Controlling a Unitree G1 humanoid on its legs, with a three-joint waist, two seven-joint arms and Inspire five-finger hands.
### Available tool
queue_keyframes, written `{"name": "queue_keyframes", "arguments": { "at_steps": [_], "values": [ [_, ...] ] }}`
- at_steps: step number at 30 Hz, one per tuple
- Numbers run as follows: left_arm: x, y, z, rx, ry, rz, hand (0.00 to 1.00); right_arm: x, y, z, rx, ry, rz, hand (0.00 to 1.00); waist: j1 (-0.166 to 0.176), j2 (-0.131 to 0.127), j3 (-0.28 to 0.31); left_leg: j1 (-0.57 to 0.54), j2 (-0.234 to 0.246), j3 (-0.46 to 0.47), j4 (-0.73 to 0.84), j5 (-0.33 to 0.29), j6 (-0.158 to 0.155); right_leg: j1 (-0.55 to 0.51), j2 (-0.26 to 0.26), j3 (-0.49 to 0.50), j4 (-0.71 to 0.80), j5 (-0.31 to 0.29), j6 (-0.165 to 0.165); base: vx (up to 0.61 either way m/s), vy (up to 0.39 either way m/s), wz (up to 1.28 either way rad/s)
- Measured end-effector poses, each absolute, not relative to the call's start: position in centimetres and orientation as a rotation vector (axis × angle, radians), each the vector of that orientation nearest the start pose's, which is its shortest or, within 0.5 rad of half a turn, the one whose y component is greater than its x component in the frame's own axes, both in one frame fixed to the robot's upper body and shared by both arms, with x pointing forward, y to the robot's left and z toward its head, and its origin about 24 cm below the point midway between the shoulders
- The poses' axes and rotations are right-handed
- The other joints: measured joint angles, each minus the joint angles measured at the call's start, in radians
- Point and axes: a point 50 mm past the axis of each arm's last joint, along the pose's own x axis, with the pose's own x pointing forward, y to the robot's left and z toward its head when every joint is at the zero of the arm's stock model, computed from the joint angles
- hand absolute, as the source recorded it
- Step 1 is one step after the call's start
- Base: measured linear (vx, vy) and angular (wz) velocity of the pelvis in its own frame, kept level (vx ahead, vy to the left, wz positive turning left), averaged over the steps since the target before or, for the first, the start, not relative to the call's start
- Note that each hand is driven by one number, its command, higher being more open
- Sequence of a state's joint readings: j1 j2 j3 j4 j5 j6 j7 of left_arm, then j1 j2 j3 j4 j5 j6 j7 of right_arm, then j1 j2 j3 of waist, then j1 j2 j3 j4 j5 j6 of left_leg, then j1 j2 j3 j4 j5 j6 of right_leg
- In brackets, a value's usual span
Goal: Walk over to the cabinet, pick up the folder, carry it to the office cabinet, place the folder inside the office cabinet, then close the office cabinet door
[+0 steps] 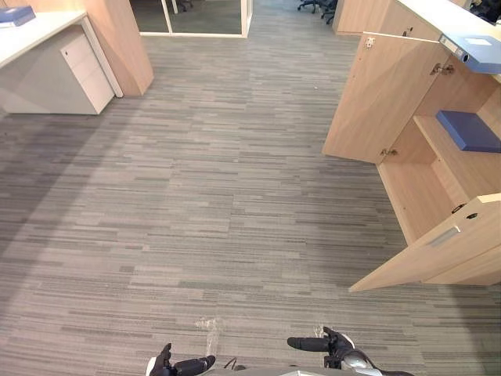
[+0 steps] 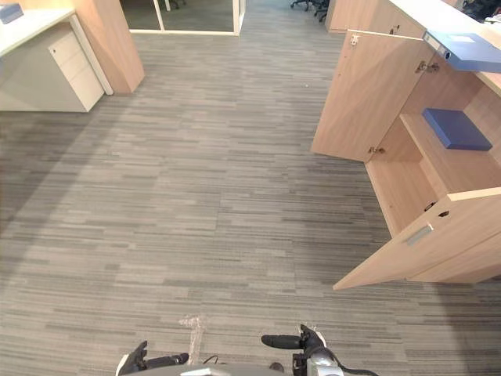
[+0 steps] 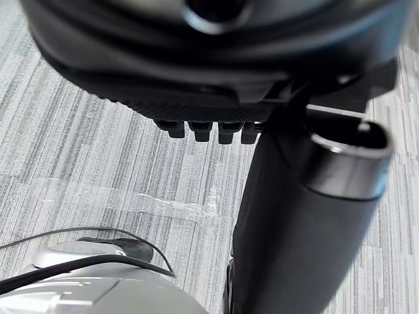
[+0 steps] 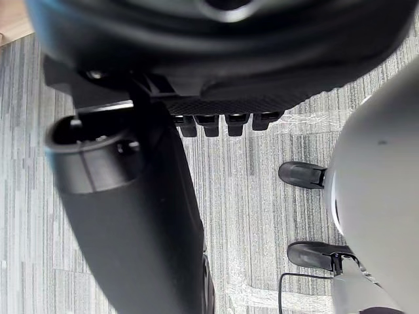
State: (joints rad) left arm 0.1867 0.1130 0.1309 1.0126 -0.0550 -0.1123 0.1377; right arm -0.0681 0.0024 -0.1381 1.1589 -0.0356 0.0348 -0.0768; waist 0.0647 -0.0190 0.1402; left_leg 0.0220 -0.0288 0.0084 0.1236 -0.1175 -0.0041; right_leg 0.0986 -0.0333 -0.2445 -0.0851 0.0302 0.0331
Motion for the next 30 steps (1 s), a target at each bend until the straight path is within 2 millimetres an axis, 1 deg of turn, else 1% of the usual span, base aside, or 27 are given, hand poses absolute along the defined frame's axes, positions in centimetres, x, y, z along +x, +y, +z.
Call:
{"name": "queue_keyframes", "arguments": {
  "at_steps": [1, 2, 3, 4, 5, 6, 7, 8, 10, 12, 13, 14, 15, 16, 17, 18, 19, 20, 22, 23, 24, 25, 26, 27, 28, 29, 30],
  "values": [
    [6.9, 22.2, -15.6, 0.05, 1.045, 0.4, 1.0, 13.0, -16.0, -16.0, 0.008, 1.117, -0.146, 1.0, 0.011, 0.002, 0.019, -0.064, 0.017, 0.008, 0.14, -0.058, -0.043, 0.0, 0.005, -0.032, 0.003, -0.017, -0.016, -0.06, 0.005, 0.08],
    [7.1, 22.2, -15.5, 0.031, 1.033, 0.418, 1.0, 13.0, -15.9, -16.0, 0.015, 1.113, -0.147, 1.0, 0.021, 0.003, 0.026, -0.098, 0.03, 0.019, 0.219, -0.083, -0.074, 0.001, 0.005, -0.062, 0.009, -0.019, -0.018, -0.08, 0.024, 0.03],
    [7.6, 22.1, -15.3, -0.013, 0.999, 0.455, 1.0, 13.1, -15.6, -16.0, 0.034, 1.111, -0.149, 1.0, 0.038, 0.011, 0.042, -0.19, 0.052, 0.028, 0.42, -0.097, -0.096, 0.007, 0.013, -0.075, 0.022, -0.029, -0.028, -0.06, 0.017, 0.02],
    [8.0, 22.1, -15.1, -0.028, 0.977, 0.466, 1.0, 13.2, -15.6, -15.9, 0.042, 1.11, -0.156, 1.0, 0.042, 0.018, 0.05, -0.236, 0.068, 0.036, 0.525, -0.088, -0.101, 0.012, 0.02, -0.077, 0.032, -0.038, -0.032, -0.04, 0.013, 0.08],
    [8.6, 21.7, -14.8, -0.053, 0.937, 0.474, 1.0, 13.3, -15.7, -15.9, 0.046, 1.104, -0.161, 1.0, 0.052, 0.027, 0.063, -0.301, 0.088, 0.043, 0.675, -0.042, -0.093, 0.028, 0.021, -0.076, 0.054, -0.058, -0.037, 0.0, 0.0, 0.0],
    [8.9, 21.7, -14.5, -0.081, 0.908, 0.496, 1.0, 13.4, -15.3, -15.8, 0.051, 1.099, -0.16, 1.0, 0.058, 0.024, 0.065, -0.359, 0.107, 0.072, 0.769, -0.025, -0.058, 0.026, 0.01, -0.072, 0.081, -0.077, -0.038, 0.03, 0.027, -0.08],
    [8.9, 21.8, -14.5, -0.091, 0.899, 0.511, 1.0, 13.5, -15.3, -15.8, 0.051, 1.095, -0.162, 1.0, 0.061, 0.022, 0.067, -0.378, 0.117, 0.08, 0.789, -0.039, -0.04, 0.025, 0.003, -0.069, 0.09, -0.084, -0.036, 0.09, 0.072, -0.17],
    [8.9, 21.9, -14.4, -0.109, 0.891, 0.532, 1.0, 13.7, -15.2, -15.7, 0.051, 1.091, -0.165, 1.0, 0.063, 0.014, 0.071, -0.413, 0.136, 0.089, 0.776, -0.065, -0.042, 0.024, -0.015, -0.059, 0.098, -0.092, -0.03, 0.14, 0.109, -0.17],
    [9.0, 22.0, -14.3, -0.124, 0.878, 0.549, 1.0, 13.6, -15.3, -15.8, 0.048, 1.093, -0.17, 1.0, 0.069, 0.002, 0.078, -0.433, 0.151, 0.081, 0.644, -0.077, -0.057, 0.02, -0.05, -0.045, 0.104, -0.104, -0.009, 0.18, 0.157, -0.15],
    [9.1, 22.2, -14.2, -0.12, 0.869, 0.565, 1.0, 13.4, -15.6, -15.9, 0.04, 1.106, -0.178, 1.0, 0.069, -0.002, 0.08, -0.428, 0.164, 0.059, 0.382, -0.055, -0.078, 0.026, -0.101, -0.037, 0.117, -0.134, 0.037, 0.32, 0.283, -0.04],
    [9.2, 22.2, -14.2, -0.123, 0.866, 0.57, 1.0, 13.4, -15.8, -15.9, 0.034, 1.107, -0.18, 1.0, 0.071, -0.004, 0.082, -0.425, 0.167, 0.057, 0.243, -0.01, -0.088, 0.034, -0.132, -0.037, 0.127, -0.156, 0.071, 0.35, 0.331, 0.02],
    [9.2, 22.2, -14.2, -0.123, 0.866, 0.571, 1.0, 13.3, -16.0, -15.9, 0.031, 1.107, -0.182, 1.0, 0.072, -0.005, 0.083, -0.42, 0.168, 0.059, 0.17, 0.026, -0.092, 0.043, -0.147, -0.037, 0.13, -0.168, 0.09, 0.4, 0.393, -0.01],
    [9.1, 22.2, -14.3, -0.123, 0.87, 0.575, 1.0, 13.3, -16.1, -15.9, 0.026, 1.111, -0.187, 1.0, 0.081, -0.003, 0.083, -0.398, 0.166, 0.082, 0.067, 0.152, -0.116, 0.071, -0.186, -0.037, 0.133, -0.192, 0.13, 0.37, 0.355, -0.06],
    [9.1, 22.2, -14.3, -0.121, 0.875, 0.574, 1.0, 13.3, -16.3, -15.9, 0.022, 1.111, -0.189, 1.0, 0.089, -0.015, 0.087, -0.377, 0.156, 0.124, 0.06, 0.22, -0.106, 0.085, -0.215, -0.039, 0.13, -0.203, 0.143, 0.47, 0.432, -0.13],
    [9.6, 22.6, -14.1, -0.102, 0.865, 0.572, 1.0, 13.6, -15.8, -15.9, 0.027, 1.112, -0.179, 1.0, 0.094, -0.047, 0.098, -0.38, 0.131, 0.16, 0.102, 0.205, -0.06, 0.101, -0.247, -0.042, 0.131, -0.207, 0.137, 0.48, 0.361, -0.2],
    [9.9, 22.9, -14.1, -0.088, 0.864, 0.572, 1.0, 14.6, -14.9, -15.6, 0.045, 1.093, -0.152, 1.0, 0.092, -0.052, 0.1, -0.399, 0.133, 0.166, 0.187, 0.13, -0.041, 0.095, -0.244, -0.031, 0.174, -0.18, 0.12, 0.57, 0.369, -0.4],
    [9.8, 22.9, -14.2, -0.081, 0.874, 0.566, 1.0, 14.8, -14.2, -15.5, 0.06, 1.084, -0.137, 1.0, 0.103, -0.061, 0.092, -0.391, 0.129, 0.192, 0.27, 0.075, -0.003, 0.101, -0.258, -0.029, 0.198, -0.13, 0.126, 0.48, 0.274, -0.49],
    [9.6, 23.0, -14.2, -0.082, 0.883, 0.567, 1.0, 14.8, -14.0, -15.5, 0.065, 1.081, -0.13, 1.0, 0.107, -0.065, 0.086, -0.382, 0.126, 0.205, 0.299, 0.053, 0.006, 0.106, -0.275, -0.015, 0.209, -0.107, 0.139, 0.49, 0.302, -0.61],
    [9.0, 23.4, -14.3, -0.069, 0.898, 0.563, 1.0, 14.5, -14.0, -15.6, 0.074, 1.087, -0.123, 1.0, 0.099, -0.075, 0.059, -0.309, 0.08, 0.237, 0.33, 0.013, 0.032, 0.091, -0.346, 0.011, 0.317, 0.015, 0.116, 0.46, 0.327, -0.52],
    [8.8, 23.3, -14.4, -0.067, 0.906, 0.562, 1.0, 14.2, -14.4, -15.7, 0.071, 1.097, -0.132, 1.0, 0.099, -0.07, 0.044, -0.275, 0.066, 0.235, 0.3, 0.001, 0.039, 0.065, -0.363, 0.015, 0.377, 0.049, 0.096, 0.46, 0.345, -0.33],
    [8.4, 22.8, -14.6, -0.048, 0.926, 0.528, 1.0, 13.5, -15.3, -15.9, 0.081, 1.108, -0.172, 1.0, 0.089, -0.052, 0.016, -0.195, 0.043, 0.23, 0.213, -0.025, 0.055, 0.002, -0.4, 0.014, 0.525, 0.127, 0.031, 0.47, 0.35, 0.03],
    [8.6, 22.9, -14.6, -0.017, 0.929, 0.486, 1.0, 13.1, -15.8, -16.0, 0.096, 1.117, -0.203, 1.0, 0.072, -0.051, 0.019, -0.121, 0.01, 0.223, 0.142, -0.043, 0.073, -0.078, -0.448, 0.014, 0.789, 0.16, -0.014, 0.46, 0.323, 0.25],
    [8.7, 23.1, -14.5, -0.001, 0.928, 0.471, 1.0, 13.0, -15.9, -16.1, 0.103, 1.121, -0.21, 1.0, 0.065, -0.058, 0.02, -0.093, -0.008, 0.219, 0.122, -0.042, 0.077, -0.123, -0.476, 0.004, 0.932, 0.15, -0.03, 0.41, 0.246, 0.38],
    [8.6, 23.0, -14.6, 0.009, 0.938, 0.454, 1.0, 13.7, -16.2, -15.7, 0.104, 1.091, -0.218, 1.0, 0.055, -0.056, 0.022, -0.029, -0.027, 0.207, 0.085, -0.045, 0.082, -0.178, -0.513, -0.059, 1.144, 0.121, -0.069, 0.3, 0.14, 0.25],
    [8.4, 23.0, -14.7, 0.009, 0.951, 0.452, 1.0, 13.8, -16.3, -15.7, 0.116, 1.085, -0.227, 1.0, 0.048, -0.052, 0.022, 0.001, -0.031, 0.197, 0.069, -0.045, 0.082, -0.191, -0.525, -0.102, 1.214, 0.097, -0.094, 0.41, 0.14, 0.22],
    [8.1, 22.9, -14.9, 0.012, 0.972, 0.448, 1.0, 14.4, -16.3, -15.4, 0.124, 1.063, -0.23, 1.0, 0.039, -0.047, 0.024, 0.055, -0.031, 0.186, 0.039, -0.045, 0.082, -0.211, -0.524, -0.172, 1.283, 0.036, -0.116, 0.38, 0.084, 0.17],
    [8.0, 22.9, -15.0, 0.019, 0.981, 0.44, 1.0, 15.0, -16.3, -15.2, 0.126, 1.036, -0.229, 1.0, 0.037, -0.045, 0.026, 0.092, -0.029, 0.178, 0.016, -0.045, 0.082, -0.242, -0.511, -0.227, 1.283, -0.042, -0.102, 0.36, 0.052, 0.13]
  ]
}}
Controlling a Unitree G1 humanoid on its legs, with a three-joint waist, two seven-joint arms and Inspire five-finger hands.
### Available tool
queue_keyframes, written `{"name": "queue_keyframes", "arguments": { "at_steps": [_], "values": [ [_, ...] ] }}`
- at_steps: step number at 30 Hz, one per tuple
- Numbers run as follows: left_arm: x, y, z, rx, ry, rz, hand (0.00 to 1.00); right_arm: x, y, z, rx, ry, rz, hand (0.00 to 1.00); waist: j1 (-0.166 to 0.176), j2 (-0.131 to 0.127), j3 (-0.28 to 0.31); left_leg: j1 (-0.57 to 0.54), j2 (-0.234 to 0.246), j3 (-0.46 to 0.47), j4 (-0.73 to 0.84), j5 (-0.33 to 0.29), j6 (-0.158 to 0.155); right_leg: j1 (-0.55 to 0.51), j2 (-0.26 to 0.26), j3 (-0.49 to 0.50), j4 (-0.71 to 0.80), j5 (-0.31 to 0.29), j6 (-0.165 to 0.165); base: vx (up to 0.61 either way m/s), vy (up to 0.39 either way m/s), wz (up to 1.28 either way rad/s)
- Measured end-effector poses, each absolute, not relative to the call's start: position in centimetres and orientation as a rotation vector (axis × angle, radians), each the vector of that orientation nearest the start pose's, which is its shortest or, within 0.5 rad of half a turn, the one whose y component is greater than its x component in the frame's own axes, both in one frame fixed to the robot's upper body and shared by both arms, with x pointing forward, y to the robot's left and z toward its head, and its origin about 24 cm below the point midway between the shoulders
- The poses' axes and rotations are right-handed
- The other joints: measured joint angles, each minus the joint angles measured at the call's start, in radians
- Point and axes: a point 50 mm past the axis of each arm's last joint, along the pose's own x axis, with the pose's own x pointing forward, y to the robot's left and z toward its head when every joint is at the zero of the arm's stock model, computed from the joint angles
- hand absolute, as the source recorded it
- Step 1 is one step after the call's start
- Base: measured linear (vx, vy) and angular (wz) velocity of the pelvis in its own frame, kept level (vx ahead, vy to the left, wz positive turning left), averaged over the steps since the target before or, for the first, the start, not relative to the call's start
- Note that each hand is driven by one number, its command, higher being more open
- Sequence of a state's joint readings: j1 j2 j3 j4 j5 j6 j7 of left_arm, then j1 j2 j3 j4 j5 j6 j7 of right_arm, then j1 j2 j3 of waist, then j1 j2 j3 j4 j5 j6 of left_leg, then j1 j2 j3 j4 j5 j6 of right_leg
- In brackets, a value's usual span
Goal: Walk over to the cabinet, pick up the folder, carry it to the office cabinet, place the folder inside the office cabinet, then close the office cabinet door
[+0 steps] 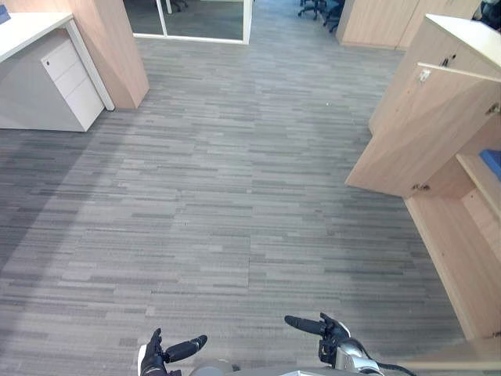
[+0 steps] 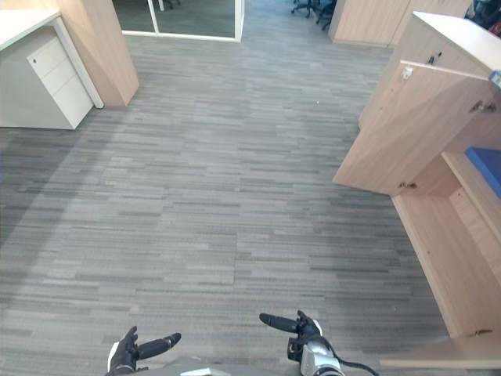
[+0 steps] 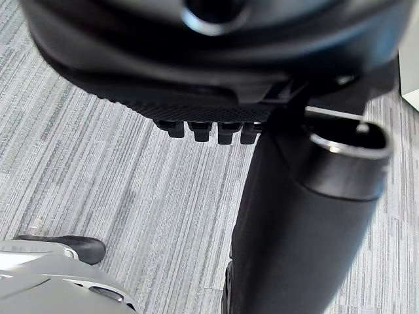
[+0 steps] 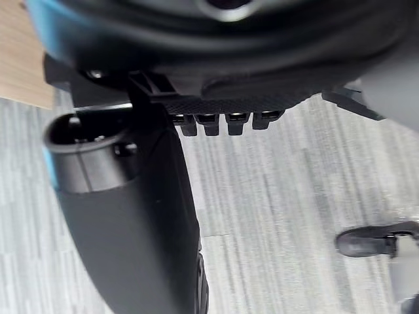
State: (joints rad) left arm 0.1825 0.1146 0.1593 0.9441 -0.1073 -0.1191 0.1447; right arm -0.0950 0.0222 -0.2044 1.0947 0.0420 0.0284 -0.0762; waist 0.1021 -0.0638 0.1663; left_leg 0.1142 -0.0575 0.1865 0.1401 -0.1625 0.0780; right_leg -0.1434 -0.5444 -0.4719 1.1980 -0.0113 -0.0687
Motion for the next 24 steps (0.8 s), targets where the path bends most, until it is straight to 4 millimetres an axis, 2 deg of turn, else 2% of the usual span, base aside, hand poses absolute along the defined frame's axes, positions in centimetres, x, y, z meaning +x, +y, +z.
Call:
{"name": "queue_keyframes", "arguments": {
  "at_steps": [1, 2, 3, 4, 5, 6, 7, 8, 9, 10, 12, 14, 15, 16, 17, 18, 19, 20, 21, 22, 23, 24],
  "values": [
    [8.1, 22.9, -15.0, 0.021, 0.984, 0.436, 1.0, 15.3, -16.3, -15.0, 0.126, 1.021, -0.228, 1.0, -0.001, 0.005, 0.007, 0.017, 0.005, -0.003, -0.008, 0.0, 0.0, -0.014, 0.015, -0.027, -0.024, -0.046, 0.017, 0.26, -0.028, 0.1],
    [8.3, 22.6, -15.1, 0.025, 0.995, 0.417, 1.0, 15.9, -16.3, -14.7, 0.127, 1.0, -0.228, 1.0, -0.007, 0.022, 0.024, 0.045, 0.026, -0.006, -0.015, 0.0, -0.001, -0.029, 0.055, -0.091, -0.125, -0.119, 0.052, 0.23, -0.076, 0.1],
    [8.4, 22.2, -15.2, 0.026, 1.0, 0.397, 1.0, 16.5, -16.3, -14.5, 0.133, 0.985, -0.227, 1.0, -0.016, 0.035, 0.045, 0.076, 0.049, -0.004, -0.011, -0.002, -0.004, -0.031, 0.1, -0.162, -0.276, -0.154, 0.062, 0.22, -0.087, 0.09],
    [8.4, 22.2, -15.2, 0.023, 1.001, 0.396, 1.0, 16.5, -16.2, -14.5, 0.142, 0.984, -0.23, 1.0, -0.018, 0.045, 0.055, 0.091, 0.058, -0.004, -0.009, -0.006, -0.012, -0.035, 0.123, -0.19, -0.357, -0.157, 0.066, 0.2, -0.102, 0.02],
    [8.2, 22.2, -15.2, 0.021, 1.002, 0.391, 1.0, 16.5, -16.0, -14.5, 0.157, 0.979, -0.231, 1.0, -0.02, 0.043, 0.055, 0.112, 0.069, 0.005, -0.009, -0.023, -0.044, -0.051, 0.172, -0.243, -0.538, -0.136, 0.069, 0.19, -0.117, -0.09],
    [8.0, 22.7, -15.1, 0.032, 1.0, 0.398, 1.0, 16.5, -15.5, -14.5, 0.168, 0.983, -0.223, 1.0, -0.017, 0.013, 0.053, 0.133, 0.057, 0.028, -0.015, -0.05, -0.086, -0.062, 0.204, -0.301, -0.719, 0.005, 0.034, 0.22, -0.177, -0.22],
    [7.8, 23.4, -15.0, 0.047, 1.003, 0.41, 1.0, 16.1, -15.0, -14.7, 0.178, 0.997, -0.218, 1.0, -0.006, -0.023, 0.05, 0.157, 0.037, 0.043, -0.017, -0.069, -0.114, -0.059, 0.214, -0.355, -0.781, 0.046, -0.078, 0.22, -0.172, -0.69],
    [7.5, 23.3, -15.2, 0.041, 1.015, 0.42, 1.0, 16.1, -15.0, -14.7, 0.178, 1.002, -0.216, 1.0, 0.016, -0.02, 0.045, 0.173, 0.049, 0.066, -0.017, -0.074, -0.12, -0.047, 0.247, -0.369, -0.815, 0.002, -0.087, 0.24, -0.201, -0.96],
    [7.3, 23.0, -15.3, 0.023, 1.021, 0.434, 1.0, 16.5, -15.0, -14.5, 0.179, 0.986, -0.217, 1.0, 0.008, -0.003, 0.047, 0.18, 0.072, 0.078, -0.011, -0.081, -0.129, -0.047, 0.29, -0.375, -0.846, -0.004, -0.089, 0.23, -0.155, -0.92],
    [7.3, 22.9, -15.3, 0.022, 1.022, 0.432, 1.0, 16.5, -15.2, -14.5, 0.184, 0.985, -0.225, 1.0, 0.001, 0.002, 0.05, 0.182, 0.083, 0.085, -0.011, -0.084, -0.135, -0.046, 0.307, -0.377, -0.852, -0.011, -0.09, 0.26, -0.196, -0.63],
    [7.5, 22.5, -15.4, 0.028, 1.028, 0.411, 1.0, 15.8, -15.6, -14.8, 0.215, 0.997, -0.266, 1.0, -0.011, 0.023, 0.046, 0.197, 0.138, 0.112, 0.01, -0.117, -0.16, -0.04, 0.374, -0.368, -0.851, -0.069, -0.082, 0.31, -0.233, -0.47],
    [7.6, 22.4, -15.5, 0.026, 1.037, 0.402, 1.0, 15.7, -15.3, -14.9, 0.223, 1.005, -0.263, 1.0, -0.024, 0.026, 0.046, 0.194, 0.177, 0.111, 0.092, -0.144, -0.169, -0.013, 0.411, -0.369, -0.847, -0.11, -0.062, 0.26, -0.192, -0.26],
    [7.4, 22.5, -15.6, 0.026, 1.049, 0.402, 1.0, 15.1, -15.1, -15.2, 0.228, 1.027, -0.262, 1.0, -0.024, 0.029, 0.044, 0.169, 0.218, 0.11, 0.218, -0.152, -0.182, 0.022, 0.445, -0.364, -0.867, -0.127, -0.056, 0.36, -0.287, -0.32],
    [6.9, 22.4, -15.8, 0.017, 1.069, 0.41, 1.0, 14.1, -15.2, -15.5, 0.228, 1.052, -0.273, 1.0, -0.025, 0.042, 0.029, 0.112, 0.27, 0.1, 0.399, -0.144, -0.17, 0.056, 0.496, -0.35, -0.905, -0.131, -0.059, 0.31, -0.247, -0.43],
    [6.6, 22.1, -15.9, 0.004, 1.076, 0.417, 1.0, 13.8, -15.3, -15.6, 0.229, 1.055, -0.28, 1.0, -0.023, 0.054, 0.022, 0.078, 0.301, 0.095, 0.506, -0.127, -0.146, 0.075, 0.524, -0.337, -0.924, -0.134, -0.062, 0.31, -0.191, -0.71],
    [6.1, 21.8, -16.0, -0.043, 1.082, 0.46, 1.0, 13.4, -15.6, -15.7, 0.224, 1.058, -0.29, 1.0, -0.02, 0.077, 0.016, 0.002, 0.354, 0.071, 0.707, -0.04, -0.096, 0.112, 0.578, -0.294, -0.96, -0.14, -0.063, 0.28, -0.036, -1.0],
    [6.5, 21.8, -15.9, -0.08, 1.053, 0.488, 1.0, 13.1, -15.9, -15.8, 0.216, 1.066, -0.296, 1.0, -0.009, 0.082, 0.013, -0.078, 0.385, 0.04, 0.879, 0.006, -0.085, 0.138, 0.612, -0.244, -0.982, -0.147, -0.071, 0.41, -0.009, -1.07],
    [6.9, 21.8, -15.7, -0.084, 1.036, 0.491, 1.0, 13.1, -16.0, -15.8, 0.213, 1.072, -0.298, 1.0, -0.001, 0.085, 0.019, -0.116, 0.385, 0.025, 0.94, -0.017, -0.085, 0.147, 0.618, -0.221, -0.985, -0.155, -0.081, 0.41, 0.059, -1.1],
    [7.6, 22.3, -15.4, -0.077, 0.998, 0.49, 1.0, 13.1, -16.1, -15.9, 0.205, 1.086, -0.301, 1.0, 0.006, 0.069, 0.033, -0.186, 0.368, 0.001, 1.001, -0.061, -0.098, 0.168, 0.618, -0.178, -0.995, -0.16, -0.081, 0.39, 0.06, -1.04],
    [8.1, 22.6, -15.1, -0.073, 0.969, 0.499, 1.0, 13.1, -16.2, -16.0, 0.195, 1.106, -0.301, 1.0, 0.006, 0.055, 0.044, -0.24, 0.34, -0.015, 0.989, -0.097, -0.108, 0.202, 0.617, -0.134, -1.021, -0.158, -0.077, 0.32, 0.042, -1.0],
    [8.2, 22.7, -15.0, -0.071, 0.957, 0.503, 1.0, 13.0, -16.4, -16.1, 0.189, 1.114, -0.304, 1.0, 0.006, 0.053, 0.047, -0.27, 0.324, -0.033, 0.971, -0.113, -0.109, 0.219, 0.615, -0.116, -1.034, -0.156, -0.071, 0.3, 0.044, -0.85],
    [8.7, 22.7, -14.7, -0.072, 0.929, 0.502, 1.0, 13.2, -16.8, -16.0, 0.178, 1.113, -0.31, 1.0, 0.008, 0.042, 0.053, -0.31, 0.289, -0.075, 0.888, -0.134, -0.12, 0.252, 0.611, -0.085, -1.053, -0.146, -0.045, 0.23, 0.056, -0.64]
  ]
}}
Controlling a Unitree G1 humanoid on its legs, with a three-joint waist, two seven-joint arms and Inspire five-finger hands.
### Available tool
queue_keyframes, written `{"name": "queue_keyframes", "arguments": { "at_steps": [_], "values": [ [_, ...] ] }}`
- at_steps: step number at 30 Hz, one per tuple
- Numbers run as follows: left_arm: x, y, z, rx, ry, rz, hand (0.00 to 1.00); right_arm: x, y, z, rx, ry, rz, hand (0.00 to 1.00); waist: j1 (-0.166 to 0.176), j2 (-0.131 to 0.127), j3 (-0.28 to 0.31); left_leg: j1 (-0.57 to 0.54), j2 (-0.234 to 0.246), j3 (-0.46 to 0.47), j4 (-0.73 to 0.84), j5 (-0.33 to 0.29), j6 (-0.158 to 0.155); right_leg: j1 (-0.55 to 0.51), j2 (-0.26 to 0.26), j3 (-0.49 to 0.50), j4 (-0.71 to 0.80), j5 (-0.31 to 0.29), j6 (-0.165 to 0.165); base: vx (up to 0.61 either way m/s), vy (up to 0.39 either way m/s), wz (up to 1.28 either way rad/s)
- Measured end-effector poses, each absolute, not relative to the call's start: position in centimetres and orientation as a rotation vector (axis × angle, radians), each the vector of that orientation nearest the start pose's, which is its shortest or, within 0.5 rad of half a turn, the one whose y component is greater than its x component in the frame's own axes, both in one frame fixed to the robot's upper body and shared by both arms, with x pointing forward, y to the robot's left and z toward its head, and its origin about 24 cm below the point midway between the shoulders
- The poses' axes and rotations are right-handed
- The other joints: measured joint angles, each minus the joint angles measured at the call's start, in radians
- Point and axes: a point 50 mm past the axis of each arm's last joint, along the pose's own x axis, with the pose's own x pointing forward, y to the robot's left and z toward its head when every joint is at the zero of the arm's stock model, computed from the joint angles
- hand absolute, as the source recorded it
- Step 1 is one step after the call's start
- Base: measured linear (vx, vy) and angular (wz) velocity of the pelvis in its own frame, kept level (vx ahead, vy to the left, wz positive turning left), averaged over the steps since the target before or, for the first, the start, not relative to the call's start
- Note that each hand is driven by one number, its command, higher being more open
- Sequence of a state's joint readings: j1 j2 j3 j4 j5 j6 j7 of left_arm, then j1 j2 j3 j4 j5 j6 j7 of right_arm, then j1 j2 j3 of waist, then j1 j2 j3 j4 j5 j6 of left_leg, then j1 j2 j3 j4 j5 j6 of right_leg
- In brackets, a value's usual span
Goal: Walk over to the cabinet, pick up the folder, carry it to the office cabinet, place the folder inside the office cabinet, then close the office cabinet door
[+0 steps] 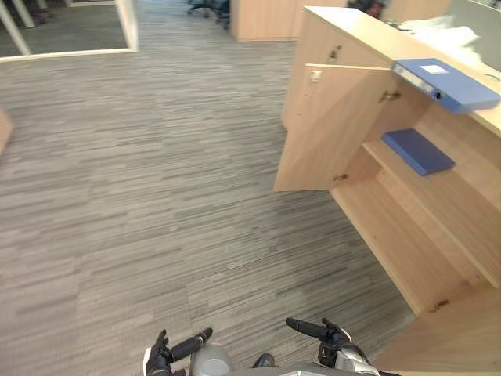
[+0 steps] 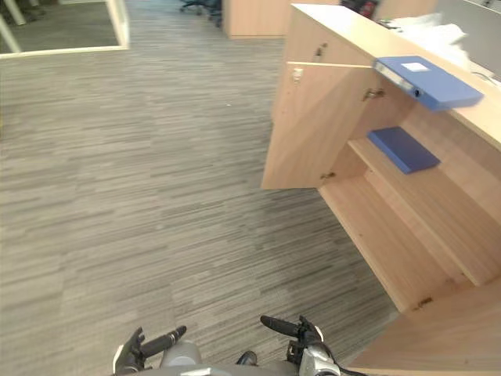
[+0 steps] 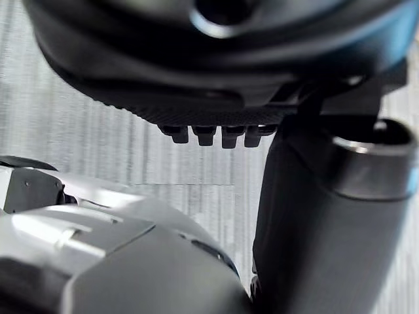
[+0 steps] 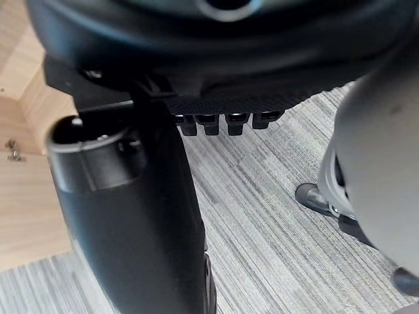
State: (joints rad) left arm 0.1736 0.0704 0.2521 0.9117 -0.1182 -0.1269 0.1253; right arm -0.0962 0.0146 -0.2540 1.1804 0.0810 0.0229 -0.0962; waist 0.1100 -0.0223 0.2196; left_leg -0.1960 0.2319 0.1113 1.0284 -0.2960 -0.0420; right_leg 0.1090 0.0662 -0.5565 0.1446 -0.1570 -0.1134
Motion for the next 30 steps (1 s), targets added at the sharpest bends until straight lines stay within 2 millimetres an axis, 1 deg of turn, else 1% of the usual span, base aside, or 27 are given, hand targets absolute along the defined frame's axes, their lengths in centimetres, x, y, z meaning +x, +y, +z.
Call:
{"name": "queue_keyframes", "arguments": {
  "at_steps": [1, 2, 3, 4, 5, 6, 7, 8, 9, 11, 12, 13, 14, 15, 16, 17, 18, 20, 21, 22, 23, 24, 26, 27, 28, 29, 30],
  "values": [
    [8.9, 22.8, -14.6, -0.072, 0.916, 0.504, 1.0, 13.0, -16.9, -16.1, 0.173, 1.12, -0.313, 1.0, 0.003, -0.004, 0.002, -0.014, -0.021, -0.024, -0.069, -0.01, -0.014, 0.01, -0.006, 0.019, -0.001, -0.004, 0.006, 0.32, 0.15, -0.87],
    [9.2, 22.8, -14.4, -0.076, 0.9, 0.507, 1.0, 12.9, -17.2, -16.1, 0.157, 1.126, -0.314, 1.0, 0.005, -0.013, 0.011, -0.048, -0.086, -0.129, -0.255, -0.021, -0.033, 0.027, -0.02, 0.065, -0.004, -0.017, 0.022, 0.26, 0.164, -0.76],
    [9.2, 22.9, -14.4, -0.077, 0.897, 0.511, 1.0, 13.0, -17.3, -16.1, 0.146, 1.125, -0.308, 1.0, 0.005, -0.011, 0.015, -0.064, -0.116, -0.193, -0.339, -0.019, -0.036, 0.036, -0.027, 0.085, -0.008, -0.025, 0.035, 0.26, 0.182, -0.91],
    [9.2, 23.0, -14.4, -0.087, 0.896, 0.527, 1.0, 13.1, -17.2, -16.0, 0.125, 1.124, -0.288, 1.0, 0.013, -0.023, 0.022, -0.069, -0.152, -0.274, -0.466, -0.003, -0.044, 0.043, -0.043, 0.12, -0.006, -0.032, 0.049, 0.23, 0.17, -1.08],
    [9.0, 22.7, -14.5, -0.103, 0.903, 0.55, 1.0, 13.2, -16.8, -16.0, 0.104, 1.123, -0.262, 1.0, 0.028, -0.033, 0.027, -0.064, -0.173, -0.359, -0.629, 0.036, -0.062, 0.049, -0.059, 0.176, 0.002, -0.044, 0.07, 0.32, 0.235, -1.43],
    [8.4, 22.6, -14.7, -0.115, 0.921, 0.585, 1.0, 13.2, -16.5, -16.0, 0.106, 1.122, -0.254, 1.0, 0.03, -0.028, 0.026, -0.063, -0.164, -0.422, -0.744, 0.073, -0.079, 0.056, -0.063, 0.227, 0.018, -0.062, 0.095, 0.35, 0.259, -1.35],
    [8.0, 22.5, -14.8, -0.129, 0.931, 0.601, 1.0, 13.2, -16.4, -16.0, 0.107, 1.123, -0.253, 1.0, 0.035, -0.022, 0.023, -0.063, -0.158, -0.433, -0.763, 0.107, -0.099, 0.059, -0.066, 0.252, 0.03, -0.072, 0.107, 0.43, 0.317, -1.34],
    [7.6, 22.4, -15.0, -0.142, 0.951, 0.62, 1.0, 12.9, -16.1, -16.1, 0.115, 1.127, -0.253, 1.0, 0.055, -0.018, 0.012, -0.045, -0.157, -0.423, -0.744, 0.215, -0.123, 0.063, -0.081, 0.301, 0.053, -0.094, 0.139, 0.57, 0.443, -1.24],
    [7.2, 22.6, -15.0, -0.135, 0.958, 0.628, 1.0, 12.8, -15.3, -16.1, 0.137, 1.122, -0.246, 1.0, 0.062, -0.028, 0.001, -0.048, -0.17, -0.392, -0.705, 0.266, -0.098, 0.066, -0.108, 0.328, 0.066, -0.11, 0.165, 0.58, 0.446, -1.16],
    [7.3, 23.1, -14.9, -0.141, 0.949, 0.656, 1.0, 12.6, -14.2, -16.1, 0.168, 1.12, -0.214, 1.0, 0.058, -0.064, -0.023, -0.048, -0.199, -0.326, -0.657, 0.209, -0.062, 0.044, -0.164, 0.334, 0.099, -0.113, 0.187, 0.4, 0.301, -0.91],
    [7.4, 23.1, -14.9, -0.174, 0.942, 0.686, 1.0, 12.6, -14.3, -16.1, 0.181, 1.115, -0.216, 1.0, 0.076, -0.07, -0.036, -0.016, -0.214, -0.261, -0.66, 0.188, -0.03, 0.014, -0.218, 0.339, 0.178, -0.113, 0.191, 0.38, 0.307, -1.25],
    [7.2, 23.0, -15.0, -0.196, 0.943, 0.704, 1.0, 12.4, -14.6, -16.1, 0.197, 1.112, -0.24, 1.0, 0.074, -0.071, -0.048, 0.039, -0.238, -0.205, -0.689, 0.178, -0.001, -0.039, -0.285, 0.335, 0.319, -0.11, 0.193, 0.37, 0.314, -1.07],
    [7.2, 23.0, -15.0, -0.201, 0.946, 0.708, 1.0, 12.3, -14.9, -16.1, 0.21, 1.11, -0.257, 1.0, 0.064, -0.07, -0.05, 0.064, -0.258, -0.194, -0.698, 0.172, 0.013, -0.066, -0.322, 0.325, 0.411, -0.102, 0.184, 0.32, 0.328, -0.63],
    [7.1, 23.0, -15.1, -0.208, 0.952, 0.715, 1.0, 12.2, -15.4, -16.1, 0.228, 1.095, -0.292, 1.0, 0.038, -0.07, -0.047, 0.125, -0.293, -0.174, -0.718, 0.163, 0.044, -0.12, -0.412, 0.291, 0.596, -0.06, 0.116, 0.27, 0.331, -0.29],
    [6.7, 23.1, -15.3, -0.207, 0.971, 0.717, 1.0, 12.5, -16.1, -15.9, 0.226, 1.073, -0.312, 1.0, 0.014, -0.065, -0.045, 0.198, -0.314, -0.151, -0.747, 0.156, 0.07, -0.144, -0.504, 0.224, 0.75, 0.012, 0.03, 0.29, 0.39, -0.25],
    [6.5, 23.1, -15.4, -0.207, 0.979, 0.718, 1.0, 12.5, -16.4, -15.9, 0.232, 1.069, -0.327, 1.0, 0.008, -0.059, -0.044, 0.235, -0.316, -0.144, -0.762, 0.151, 0.078, -0.144, -0.542, 0.177, 0.813, 0.026, 0.008, 0.24, 0.361, -0.29],
    [6.1, 23.2, -15.4, -0.206, 0.99, 0.723, 1.0, 12.2, -16.7, -15.9, 0.226, 1.074, -0.335, 1.0, -0.005, -0.051, -0.051, 0.289, -0.313, -0.135, -0.8, 0.148, 0.084, -0.151, -0.591, 0.095, 0.889, 0.041, -0.012, 0.2, 0.294, -0.32],
    [5.9, 23.5, -15.4, -0.173, 0.996, 0.708, 1.0, 12.2, -16.7, -15.9, 0.233, 1.067, -0.341, 1.0, -0.004, -0.057, -0.057, 0.341, -0.297, -0.11, -0.847, 0.145, 0.088, -0.183, -0.604, 0.022, 0.868, 0.078, 0.011, 0.12, 0.143, -0.47],
    [5.6, 23.5, -15.5, -0.172, 1.008, 0.707, 1.0, 12.5, -16.7, -15.8, 0.237, 1.054, -0.343, 1.0, -0.004, -0.06, -0.055, 0.356, -0.286, -0.08, -0.857, 0.136, 0.087, -0.208, -0.592, -0.018, 0.802, 0.094, 0.031, 0.11, 0.024, -0.71],
    [5.0, 23.3, -15.7, -0.181, 1.04, 0.703, 1.0, 12.5, -17.0, -15.8, 0.25, 1.046, -0.36, 1.0, -0.006, -0.045, -0.054, 0.362, -0.257, -0.06, -0.844, 0.121, 0.081, -0.201, -0.566, -0.037, 0.774, 0.08, 0.046, 0.12, -0.001, -0.78],
    [4.9, 23.1, -15.8, -0.185, 1.046, 0.702, 1.0, 12.5, -17.0, -15.8, 0.25, 1.046, -0.361, 1.0, -0.005, -0.038, -0.051, 0.362, -0.239, -0.047, -0.837, 0.113, 0.077, -0.198, -0.547, -0.042, 0.752, 0.052, 0.085, 0.13, -0.038, -0.87],
    [5.1, 22.9, -15.8, -0.195, 1.044, 0.706, 1.0, 12.9, -17.1, -15.7, 0.239, 1.033, -0.354, 1.0, -0.002, -0.02, -0.037, 0.362, -0.201, -0.028, -0.822, 0.088, 0.065, -0.2, -0.517, -0.069, 0.704, -0.009, 0.13, 0.09, -0.045, -0.73],
    [5.2, 22.8, -15.8, -0.2, 1.044, 0.708, 1.0, 13.7, -17.1, -15.4, 0.224, 1.014, -0.34, 1.0, -0.001, -0.005, -0.014, 0.362, -0.147, 0.004, -0.786, 0.048, 0.038, -0.208, -0.483, -0.099, 0.589, -0.031, 0.166, 0.09, -0.175, -0.72],
    [5.4, 22.7, -15.8, -0.208, 1.037, 0.712, 1.0, 13.9, -17.0, -15.3, 0.223, 1.006, -0.336, 1.0, 0.001, -0.007, -0.006, 0.364, -0.118, 0.019, -0.749, 0.009, 0.02, -0.212, -0.474, -0.107, 0.509, -0.018, 0.187, 0.1, -0.295, -0.53],
    [5.5, 22.7, -15.8, -0.21, 1.035, 0.711, 1.0, 13.9, -16.9, -15.3, 0.225, 1.006, -0.335, 1.0, 0.003, -0.012, -0.003, 0.366, -0.109, 0.023, -0.728, -0.01, 0.004, -0.211, -0.47, -0.107, 0.469, -0.007, 0.199, 0.1, -0.302, -0.35],
    [5.8, 23.0, -15.7, -0.211, 1.02, 0.717, 1.0, 13.9, -16.4, -15.3, 0.234, 1.011, -0.327, 1.0, 0.007, -0.033, 0.005, 0.379, -0.102, 0.029, -0.7, -0.046, -0.024, -0.197, -0.467, -0.111, 0.372, 0.048, 0.186, 0.12, -0.291, -0.2],
    [6.1, 22.5, -15.7, -0.225, 1.02, 0.707, 1.0, 13.9, -16.3, -15.3, 0.234, 1.011, -0.325, 1.0, 0.008, -0.012, 0.012, 0.393, -0.067, 0.02, -0.679, -0.073, -0.04, -0.185, -0.446, -0.122, 0.401, 0.022, 0.15, 0.26, -0.406, -0.07]
  ]
}}
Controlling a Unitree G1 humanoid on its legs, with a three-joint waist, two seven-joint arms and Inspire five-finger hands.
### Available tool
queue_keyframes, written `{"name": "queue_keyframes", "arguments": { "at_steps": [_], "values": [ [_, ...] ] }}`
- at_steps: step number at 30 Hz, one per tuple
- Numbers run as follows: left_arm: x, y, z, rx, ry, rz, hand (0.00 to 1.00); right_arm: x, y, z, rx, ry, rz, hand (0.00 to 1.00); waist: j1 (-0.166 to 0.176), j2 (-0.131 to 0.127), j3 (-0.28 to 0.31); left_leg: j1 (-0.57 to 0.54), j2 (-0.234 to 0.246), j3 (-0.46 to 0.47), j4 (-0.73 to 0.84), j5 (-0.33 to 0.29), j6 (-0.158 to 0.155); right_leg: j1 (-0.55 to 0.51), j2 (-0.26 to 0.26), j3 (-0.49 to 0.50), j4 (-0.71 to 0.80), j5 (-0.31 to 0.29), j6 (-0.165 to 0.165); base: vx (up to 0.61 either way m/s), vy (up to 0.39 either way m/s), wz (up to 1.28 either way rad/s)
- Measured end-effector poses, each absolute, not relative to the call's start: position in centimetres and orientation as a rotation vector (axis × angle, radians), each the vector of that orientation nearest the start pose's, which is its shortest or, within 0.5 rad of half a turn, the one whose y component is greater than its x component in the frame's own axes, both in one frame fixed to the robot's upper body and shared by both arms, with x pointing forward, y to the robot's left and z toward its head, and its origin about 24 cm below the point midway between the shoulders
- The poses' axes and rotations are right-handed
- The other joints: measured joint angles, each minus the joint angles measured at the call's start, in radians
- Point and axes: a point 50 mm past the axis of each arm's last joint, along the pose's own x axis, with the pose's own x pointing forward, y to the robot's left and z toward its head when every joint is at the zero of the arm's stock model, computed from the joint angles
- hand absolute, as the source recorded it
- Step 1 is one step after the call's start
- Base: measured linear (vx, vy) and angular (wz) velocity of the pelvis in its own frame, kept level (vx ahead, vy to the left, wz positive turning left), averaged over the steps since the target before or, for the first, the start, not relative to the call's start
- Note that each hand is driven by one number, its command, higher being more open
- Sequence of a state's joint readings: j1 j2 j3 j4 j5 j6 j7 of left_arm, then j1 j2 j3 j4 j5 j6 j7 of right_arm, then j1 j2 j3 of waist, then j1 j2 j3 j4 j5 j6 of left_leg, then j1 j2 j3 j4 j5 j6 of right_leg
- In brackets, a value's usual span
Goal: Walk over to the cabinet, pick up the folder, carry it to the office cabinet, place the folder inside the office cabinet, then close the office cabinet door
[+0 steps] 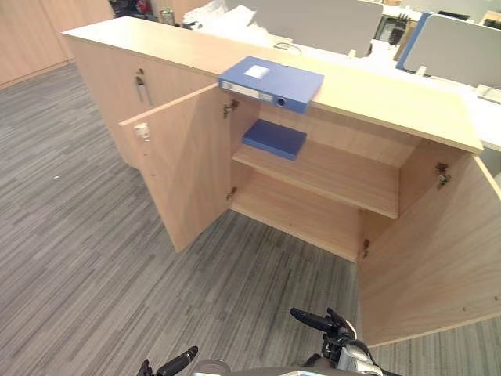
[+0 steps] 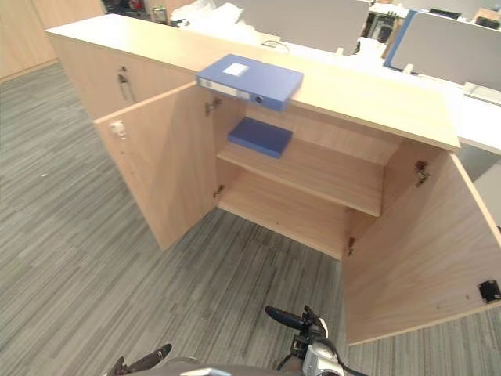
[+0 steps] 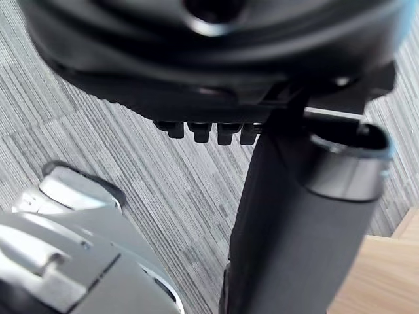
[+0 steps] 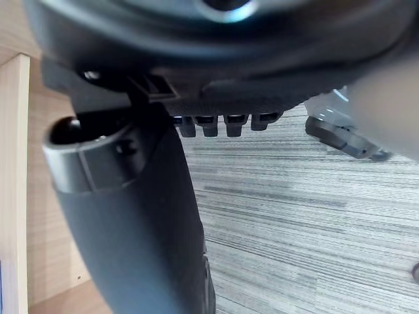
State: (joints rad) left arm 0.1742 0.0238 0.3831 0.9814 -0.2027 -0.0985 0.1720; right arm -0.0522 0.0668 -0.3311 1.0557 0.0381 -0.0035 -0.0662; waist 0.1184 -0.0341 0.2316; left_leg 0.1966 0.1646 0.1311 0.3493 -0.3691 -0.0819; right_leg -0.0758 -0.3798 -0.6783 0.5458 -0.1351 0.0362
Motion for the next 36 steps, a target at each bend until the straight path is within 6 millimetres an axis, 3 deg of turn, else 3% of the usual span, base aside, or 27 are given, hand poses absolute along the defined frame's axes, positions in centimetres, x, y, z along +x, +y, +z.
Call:
{"name": "queue_keyframes", "arguments": {
  "at_steps": [1, 3, 4, 6, 8, 9, 10, 11, 12, 14, 16, 17, 18, 19, 20, 21, 23, 26, 28, 29, 30, 31, 33, 34, 35, 36],
  "values": [
    [6.7, 22.3, -15.6, -0.237, 0.996, 0.703, 1.0, 13.7, -16.6, -15.4, 0.227, 1.015, -0.33, 1.0, 0.0, 0.01, -0.017, -0.004, 0.029, -0.02, -0.011, -0.012, -0.001, -0.009, 0.026, -0.016, 0.034, -0.072, 0.006, 0.29, -0.399, 0.05],
    [7.4, 21.9, -15.5, -0.237, 0.976, 0.679, 1.0, 13.8, -16.7, -15.3, 0.223, 1.011, -0.326, 1.0, -0.004, 0.011, -0.018, -0.004, 0.055, -0.043, -0.018, -0.03, -0.006, -0.011, 0.037, -0.038, 0.08, -0.135, 0.004, 0.31, -0.36, 0.2],
    [7.5, 21.6, -15.5, -0.245, 0.976, 0.676, 1.0, 13.7, -16.7, -15.4, 0.22, 1.014, -0.326, 1.0, -0.009, 0.024, -0.025, -0.003, 0.084, -0.062, -0.015, -0.043, 0.008, -0.001, 0.062, -0.059, 0.088, -0.172, 0.005, 0.39, -0.398, 0.34],
    [7.4, 21.1, -15.6, -0.268, 0.979, 0.678, 1.0, 13.4, -16.8, -15.5, 0.217, 1.039, -0.328, 1.0, -0.007, 0.057, -0.039, -0.062, 0.137, -0.162, 0.16, -0.041, 0.025, 0.039, 0.146, -0.087, 0.058, -0.214, -0.005, 0.46, -0.327, 0.12],
    [7.2, 20.9, -15.6, -0.293, 0.977, 0.696, 1.0, 13.2, -16.9, -15.6, 0.221, 1.054, -0.335, 1.0, -0.006, 0.074, -0.04, -0.213, 0.16, -0.261, 0.5, 0.087, 0.015, 0.093, 0.214, -0.087, 0.019, -0.229, -0.026, 0.5, -0.176, -0.26],
    [7.2, 20.9, -15.6, -0.291, 0.98, 0.69, 1.0, 13.2, -16.8, -15.7, 0.222, 1.062, -0.334, 1.0, -0.004, 0.07, -0.036, -0.277, 0.161, -0.284, 0.642, 0.131, -0.002, 0.124, 0.236, -0.079, -0.014, -0.229, -0.027, 0.4, -0.037, -0.33],
    [7.3, 21.2, -15.5, -0.284, 0.975, 0.684, 1.0, 13.1, -16.9, -15.8, 0.218, 1.077, -0.338, 1.0, 0.001, 0.06, -0.03, -0.345, 0.151, -0.267, 0.782, 0.119, -0.005, 0.17, 0.256, -0.065, -0.067, -0.222, -0.016, 0.39, -0.016, -0.3],
    [7.4, 21.4, -15.4, -0.278, 0.971, 0.681, 1.0, 12.9, -16.9, -15.9, 0.215, 1.09, -0.338, 1.0, 0.005, 0.051, -0.026, -0.37, 0.141, -0.25, 0.818, 0.11, -0.006, 0.198, 0.263, -0.059, -0.099, -0.213, -0.009, 0.39, 0.025, -0.31],
    [7.7, 22.0, -15.2, -0.267, 0.948, 0.68, 1.0, 12.6, -17.0, -16.1, 0.205, 1.116, -0.34, 1.0, 0.012, 0.026, -0.017, -0.416, 0.107, -0.218, 0.83, 0.083, 0.009, 0.251, 0.267, -0.048, -0.167, -0.193, 0.009, 0.4, 0.074, -0.29],
    [8.4, 22.7, -14.7, -0.234, 0.912, 0.665, 1.0, 12.4, -17.2, -16.2, 0.181, 1.142, -0.338, 1.0, 0.026, -0.01, -0.002, -0.488, 0.043, -0.193, 0.747, 0.031, 0.032, 0.309, 0.261, -0.016, -0.261, -0.153, 0.033, 0.4, 0.144, -0.45],
    [8.8, 23.2, -14.4, -0.216, 0.887, 0.662, 1.0, 13.7, -17.2, -15.9, 0.157, 1.124, -0.316, 1.0, 0.039, -0.042, 0.032, -0.561, -0.044, -0.223, 0.504, 0.009, 0.032, 0.353, 0.208, 0.033, -0.287, -0.133, 0.063, 0.48, 0.379, -0.7],
    [8.8, 23.3, -14.4, -0.213, 0.886, 0.663, 1.0, 13.9, -17.2, -15.8, 0.156, 1.118, -0.314, 1.0, 0.04, -0.043, 0.033, -0.564, -0.064, -0.254, 0.402, 0.03, 0.032, 0.359, 0.194, 0.045, -0.28, -0.133, 0.068, 0.4, 0.388, -0.85],
    [8.1, 23.1, -14.6, -0.214, 0.91, 0.672, 1.0, 14.1, -17.4, -15.7, 0.149, 1.107, -0.32, 1.0, 0.048, -0.031, 0.022, -0.547, -0.069, -0.337, 0.197, 0.231, -0.004, 0.37, 0.185, 0.075, -0.269, -0.129, 0.104, 0.34, 0.334, -0.84],
    [7.6, 23.2, -14.8, -0.213, 0.926, 0.68, 1.0, 14.2, -17.1, -15.7, 0.154, 1.103, -0.318, 1.0, 0.066, -0.041, 0.025, -0.529, -0.079, -0.322, 0.2, 0.255, -0.025, 0.379, 0.169, 0.093, -0.273, -0.131, 0.122, 0.43, 0.319, -0.68],
    [8.0, 24.1, -14.6, -0.191, 0.918, 0.688, 1.0, 14.2, -15.5, -15.8, 0.183, 1.104, -0.29, 1.0, 0.063, -0.099, 0.01, -0.522, -0.119, -0.312, 0.179, 0.254, -0.017, 0.366, 0.134, 0.116, -0.294, -0.12, 0.116, 0.48, 0.303, -0.37],
    [8.5, 23.9, -14.5, -0.193, 0.904, 0.683, 1.0, 15.0, -14.9, -15.5, 0.197, 1.087, -0.275, 1.0, 0.064, -0.101, 0.005, -0.513, -0.124, -0.315, 0.18, 0.249, -0.011, 0.348, 0.136, 0.122, -0.298, -0.09, 0.11, 0.35, 0.184, -0.15],
    [9.0, 23.5, -14.6, -0.2, 0.911, 0.663, 1.0, 15.8, -15.1, -15.1, 0.207, 1.044, -0.268, 1.0, 0.066, -0.092, 0.003, -0.469, -0.153, -0.299, 0.157, 0.245, -0.003, 0.326, 0.113, 0.145, -0.285, -0.033, 0.105, 0.21, 0.18, -0.2],
    [8.2, 23.3, -15.1, -0.183, 0.953, 0.642, 1.0, 16.1, -15.4, -14.9, 0.206, 1.013, -0.275, 1.0, 0.069, -0.066, -0.005, -0.354, -0.19, -0.233, 0.103, 0.217, 0.043, 0.311, 0.025, 0.2, -0.173, -0.002, 0.08, 0.18, 0.2, -0.52],
    [7.5, 23.0, -15.3, -0.174, 0.983, 0.628, 1.0, 15.5, -15.8, -15.1, 0.194, 1.041, -0.276, 1.0, 0.067, -0.036, -0.015, -0.306, -0.195, -0.203, 0.069, 0.203, 0.065, 0.267, -0.032, 0.174, -0.061, 0.025, 0.022, 0.09, 0.149, -0.54],
    [7.1, 22.9, -15.5, -0.165, 0.998, 0.617, 1.0, 14.7, -16.1, -15.5, 0.189, 1.077, -0.276, 1.0, 0.062, -0.019, -0.017, -0.28, -0.197, -0.193, 0.051, 0.187, 0.071, 0.256, -0.069, 0.119, 0.006, 0.051, -0.044, 0.04, 0.156, -0.36],
    [6.4, 22.8, -15.6, -0.163, 1.021, 0.611, 1.0, 13.4, -16.0, -16.0, 0.187, 1.127, -0.273, 1.0, 0.055, -0.015, -0.017, -0.247, -0.197, -0.185, 0.035, 0.182, 0.078, 0.258, -0.098, 0.079, 0.055, 0.076, -0.082, 0.05, 0.145, -0.27],
    [5.9, 22.8, -15.7, -0.162, 1.036, 0.612, 1.0, 12.8, -15.8, -16.3, 0.184, 1.152, -0.265, 1.0, 0.051, -0.014, -0.016, -0.231, -0.195, -0.179, 0.029, 0.18, 0.082, 0.258, -0.107, 0.072, 0.073, 0.083, -0.092, 0.05, 0.095, -0.3],
    [4.4, 23.5, -15.8, -0.145, 1.077, 0.624, 1.0, 12.6, -15.4, -16.4, 0.16, 1.174, -0.221, 1.0, 0.042, -0.018, -0.015, -0.196, -0.177, -0.157, 0.019, 0.177, 0.096, 0.254, -0.106, 0.064, 0.1, 0.073, -0.071, 0.04, -0.01, -0.36],
    [4.2, 23.7, -15.8, -0.139, 1.087, 0.625, 1.0, 12.6, -15.5, -16.4, 0.158, 1.17, -0.217, 1.0, 0.039, -0.021, -0.015, -0.179, -0.157, -0.156, 0.003, 0.177, 0.096, 0.244, -0.07, 0.065, 0.09, 0.019, -0.018, 0.02, -0.054, -0.23],
    [4.2, 23.7, -15.9, -0.138, 1.087, 0.625, 1.0, 12.6, -15.5, -16.4, 0.158, 1.171, -0.216, 1.0, 0.038, -0.021, -0.015, -0.177, -0.153, -0.156, 0.001, 0.177, 0.095, 0.238, -0.059, 0.066, 0.086, 0.006, -0.013, -0.01, -0.117, -0.12],
    [4.2, 23.7, -15.9, -0.138, 1.088, 0.622, 1.0, 12.8, -15.4, -16.3, 0.155, 1.159, -0.206, 1.0, 0.038, -0.021, -0.015, -0.172, -0.135, -0.156, -0.01, 0.176, 0.09, 0.205, -0.004, 0.082, 0.054, -0.038, 0.005, -0.04, -0.176, -0.07]
  ]
}}
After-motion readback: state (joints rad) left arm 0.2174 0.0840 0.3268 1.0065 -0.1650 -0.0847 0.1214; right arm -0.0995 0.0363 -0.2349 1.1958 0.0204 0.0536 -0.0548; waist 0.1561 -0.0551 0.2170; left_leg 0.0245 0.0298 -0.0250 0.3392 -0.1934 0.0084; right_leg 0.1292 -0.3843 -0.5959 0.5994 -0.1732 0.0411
